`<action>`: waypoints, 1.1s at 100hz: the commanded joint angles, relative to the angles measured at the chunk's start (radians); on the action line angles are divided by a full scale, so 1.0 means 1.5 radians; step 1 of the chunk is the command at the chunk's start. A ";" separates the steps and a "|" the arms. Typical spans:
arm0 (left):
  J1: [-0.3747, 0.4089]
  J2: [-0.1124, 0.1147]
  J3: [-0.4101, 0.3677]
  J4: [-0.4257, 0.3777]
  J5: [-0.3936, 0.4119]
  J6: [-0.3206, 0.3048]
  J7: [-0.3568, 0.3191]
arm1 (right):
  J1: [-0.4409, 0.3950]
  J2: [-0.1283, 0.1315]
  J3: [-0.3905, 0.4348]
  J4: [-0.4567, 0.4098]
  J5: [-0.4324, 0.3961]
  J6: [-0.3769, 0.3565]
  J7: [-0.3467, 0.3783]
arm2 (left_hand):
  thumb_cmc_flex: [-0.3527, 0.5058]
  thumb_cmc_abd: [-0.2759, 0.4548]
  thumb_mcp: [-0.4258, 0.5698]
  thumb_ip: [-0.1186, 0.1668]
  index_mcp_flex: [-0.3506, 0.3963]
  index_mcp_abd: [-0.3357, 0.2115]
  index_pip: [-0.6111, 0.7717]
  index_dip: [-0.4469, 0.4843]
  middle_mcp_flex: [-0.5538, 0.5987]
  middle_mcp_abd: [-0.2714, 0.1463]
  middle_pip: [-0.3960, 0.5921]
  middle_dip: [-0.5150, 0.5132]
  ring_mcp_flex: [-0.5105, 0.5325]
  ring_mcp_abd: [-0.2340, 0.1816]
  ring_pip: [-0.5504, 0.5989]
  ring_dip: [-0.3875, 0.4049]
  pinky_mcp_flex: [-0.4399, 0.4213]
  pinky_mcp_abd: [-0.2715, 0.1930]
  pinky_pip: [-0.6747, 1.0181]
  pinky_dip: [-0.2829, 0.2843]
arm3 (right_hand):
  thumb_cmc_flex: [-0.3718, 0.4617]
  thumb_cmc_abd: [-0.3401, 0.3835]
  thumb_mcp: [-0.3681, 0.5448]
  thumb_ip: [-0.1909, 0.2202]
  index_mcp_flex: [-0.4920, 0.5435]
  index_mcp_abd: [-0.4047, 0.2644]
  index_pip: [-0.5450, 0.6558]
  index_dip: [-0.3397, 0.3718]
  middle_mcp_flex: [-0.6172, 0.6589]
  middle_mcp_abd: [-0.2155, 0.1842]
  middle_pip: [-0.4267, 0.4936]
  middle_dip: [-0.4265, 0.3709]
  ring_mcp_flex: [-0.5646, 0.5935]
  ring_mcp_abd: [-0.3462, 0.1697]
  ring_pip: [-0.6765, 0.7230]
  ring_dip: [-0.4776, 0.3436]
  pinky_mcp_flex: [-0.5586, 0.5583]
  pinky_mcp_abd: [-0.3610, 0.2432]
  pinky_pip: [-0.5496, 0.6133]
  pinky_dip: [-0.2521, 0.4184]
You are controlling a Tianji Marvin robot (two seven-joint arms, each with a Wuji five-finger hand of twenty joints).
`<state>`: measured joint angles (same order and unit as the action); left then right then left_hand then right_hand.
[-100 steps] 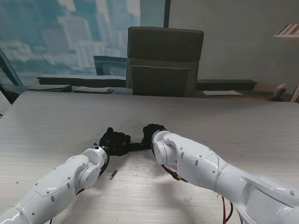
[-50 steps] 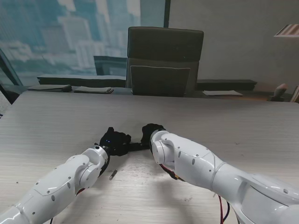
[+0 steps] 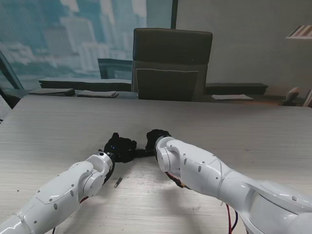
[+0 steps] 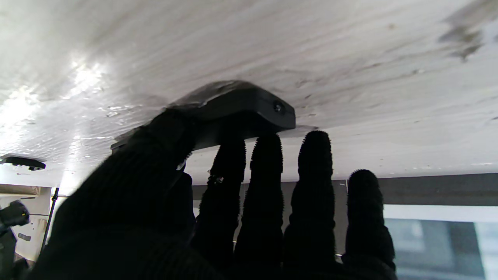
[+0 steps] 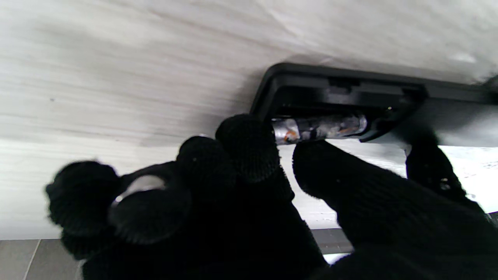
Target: Install the batteries into the remote control and close the cover
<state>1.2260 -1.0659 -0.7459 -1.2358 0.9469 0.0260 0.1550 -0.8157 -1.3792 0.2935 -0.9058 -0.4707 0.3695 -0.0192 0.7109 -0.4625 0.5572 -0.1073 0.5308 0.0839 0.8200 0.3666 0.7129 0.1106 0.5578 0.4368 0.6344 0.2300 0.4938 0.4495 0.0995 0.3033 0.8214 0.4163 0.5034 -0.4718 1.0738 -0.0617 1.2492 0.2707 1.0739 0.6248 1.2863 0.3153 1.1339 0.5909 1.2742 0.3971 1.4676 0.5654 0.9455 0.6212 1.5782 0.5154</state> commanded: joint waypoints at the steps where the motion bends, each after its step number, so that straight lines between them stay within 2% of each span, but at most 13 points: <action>1: 0.013 -0.005 0.012 0.013 -0.002 -0.003 -0.021 | -0.017 -0.015 -0.008 -0.015 0.005 -0.015 0.016 | 0.062 0.034 0.022 -0.002 0.055 -0.098 0.072 0.010 0.087 -0.054 0.036 0.031 0.011 0.007 0.008 0.009 -0.001 0.008 0.020 0.015 | -0.026 0.007 -0.006 0.007 -0.017 -0.057 -0.007 0.019 0.036 0.020 0.016 0.007 0.013 -0.051 0.014 0.011 0.024 0.020 0.055 -0.010; 14: 0.013 -0.005 0.012 0.013 -0.001 -0.003 -0.020 | -0.021 -0.011 -0.002 -0.019 0.009 -0.021 0.014 | 0.063 0.034 0.022 -0.002 0.055 -0.101 0.073 0.010 0.087 -0.054 0.035 0.032 0.011 0.007 0.008 0.009 -0.001 0.008 0.020 0.014 | -0.086 0.047 -0.036 -0.009 -0.037 -0.057 -0.012 0.015 0.011 0.026 0.008 0.002 0.012 -0.037 -0.019 -0.006 -0.012 0.016 0.046 -0.013; 26: 0.013 -0.005 0.012 0.013 -0.001 -0.003 -0.020 | -0.022 -0.005 0.003 -0.028 0.014 -0.030 0.019 | 0.063 0.034 0.021 -0.002 0.054 -0.099 0.073 0.010 0.087 -0.055 0.034 0.032 0.011 0.007 0.008 0.009 0.000 0.008 0.020 0.015 | -0.115 0.085 -0.066 -0.007 -0.056 -0.050 -0.023 0.005 -0.012 0.036 0.005 -0.002 0.011 -0.027 -0.042 -0.029 -0.041 0.011 0.040 -0.004; 41: 0.013 -0.005 0.011 0.013 -0.001 -0.003 -0.020 | -0.023 0.003 0.011 -0.041 0.021 -0.036 0.028 | 0.063 0.034 0.021 -0.002 0.054 -0.099 0.073 0.010 0.087 -0.055 0.034 0.032 0.011 0.006 0.008 0.009 -0.001 0.008 0.020 0.014 | -0.123 0.112 -0.077 -0.003 -0.075 -0.039 -0.039 -0.005 -0.035 0.043 -0.002 -0.005 0.005 -0.020 -0.062 -0.047 -0.067 0.005 0.031 0.004; 57: 0.013 -0.005 0.011 0.013 0.000 -0.003 -0.020 | -0.021 0.012 0.017 -0.057 0.036 -0.041 0.049 | 0.063 0.034 0.021 -0.002 0.054 -0.098 0.072 0.009 0.086 -0.055 0.034 0.032 0.011 0.006 0.007 0.008 -0.001 0.008 0.020 0.015 | -0.104 0.103 -0.058 0.012 -0.105 -0.027 -0.065 -0.017 -0.071 0.050 -0.013 -0.009 -0.029 -0.014 -0.076 -0.055 -0.105 -0.004 0.015 0.011; 73: 0.013 -0.005 0.010 0.013 0.000 -0.003 -0.020 | -0.019 0.018 0.018 -0.064 0.042 -0.048 0.062 | 0.063 0.034 0.021 -0.002 0.054 -0.100 0.072 0.009 0.087 -0.054 0.034 0.032 0.011 0.008 0.007 0.009 0.000 0.008 0.021 0.015 | -0.089 0.087 -0.016 0.032 -0.124 -0.021 -0.084 -0.028 -0.095 0.053 -0.021 -0.013 -0.055 -0.013 -0.087 -0.054 -0.128 -0.013 0.000 0.023; 80: 0.013 -0.005 0.010 0.013 0.000 -0.003 -0.019 | -0.020 0.019 0.019 -0.064 0.044 -0.051 0.064 | 0.063 0.034 0.021 -0.002 0.054 -0.099 0.072 0.009 0.086 -0.055 0.033 0.032 0.011 0.007 0.008 0.009 -0.001 0.008 0.020 0.015 | -0.075 0.039 0.035 0.022 -0.144 -0.023 -0.050 -0.120 -0.101 0.053 -0.024 -0.015 -0.060 -0.012 -0.093 -0.048 -0.133 -0.014 -0.009 0.041; 83: 0.013 -0.005 0.010 0.013 0.000 -0.003 -0.019 | -0.020 0.019 0.019 -0.065 0.045 -0.053 0.065 | 0.064 0.035 0.022 -0.002 0.054 -0.099 0.072 0.009 0.086 -0.054 0.033 0.032 0.011 0.008 0.007 0.009 -0.001 0.008 0.020 0.015 | -0.071 0.019 0.057 0.025 -0.152 -0.023 -0.039 -0.137 -0.104 0.054 -0.026 -0.016 -0.063 -0.012 -0.095 -0.048 -0.136 -0.015 -0.012 0.041; 95: 0.011 -0.005 0.011 0.014 0.000 -0.003 -0.020 | -0.019 0.020 0.019 -0.065 0.047 -0.057 0.069 | 0.065 0.034 0.022 -0.002 0.054 -0.100 0.073 0.010 0.088 -0.054 0.034 0.032 0.011 0.007 0.007 0.008 -0.001 0.008 0.020 0.015 | -0.055 -0.043 0.122 0.027 -0.171 -0.025 -0.006 -0.178 -0.108 0.053 -0.028 -0.017 -0.070 -0.012 -0.100 -0.047 -0.143 -0.017 -0.016 0.042; 101: 0.011 -0.005 0.012 0.014 0.000 -0.003 -0.020 | -0.019 0.020 0.019 -0.065 0.049 -0.057 0.070 | 0.066 0.034 0.022 -0.002 0.055 -0.101 0.073 0.010 0.088 -0.054 0.033 0.033 0.012 0.006 0.008 0.009 0.000 0.008 0.021 0.015 | -0.041 -0.070 0.138 0.027 -0.176 -0.026 0.003 -0.186 -0.109 0.053 -0.029 -0.017 -0.072 -0.011 -0.101 -0.046 -0.144 -0.017 -0.017 0.043; 110: 0.011 -0.005 0.012 0.014 0.000 -0.003 -0.020 | -0.018 0.021 0.019 -0.064 0.049 -0.059 0.071 | 0.069 0.033 0.023 -0.002 0.055 -0.101 0.074 0.010 0.090 -0.055 0.032 0.033 0.012 0.006 0.008 0.009 -0.001 0.008 0.021 0.015 | -0.030 -0.081 0.141 0.019 -0.175 -0.028 0.012 -0.192 -0.106 0.050 -0.030 -0.017 -0.069 -0.012 -0.101 -0.046 -0.144 -0.017 -0.017 0.043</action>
<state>1.2244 -1.0659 -0.7462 -1.2334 0.9485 0.0262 0.1563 -0.8279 -1.3288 0.3309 -0.9819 -0.4056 0.2986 0.0632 0.7349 -0.4811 0.5572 -0.1075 0.5308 0.0874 0.8217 0.3666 0.7181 0.0985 0.5562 0.4368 0.6343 0.2300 0.4941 0.4496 0.0997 0.3032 0.8216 0.4164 0.4315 -0.5612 1.2374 -0.0366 1.1109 0.3373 1.1331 0.4035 1.1486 0.3607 1.1113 0.5761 1.1570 0.4174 1.3360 0.4961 0.7337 0.6278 1.5242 0.5503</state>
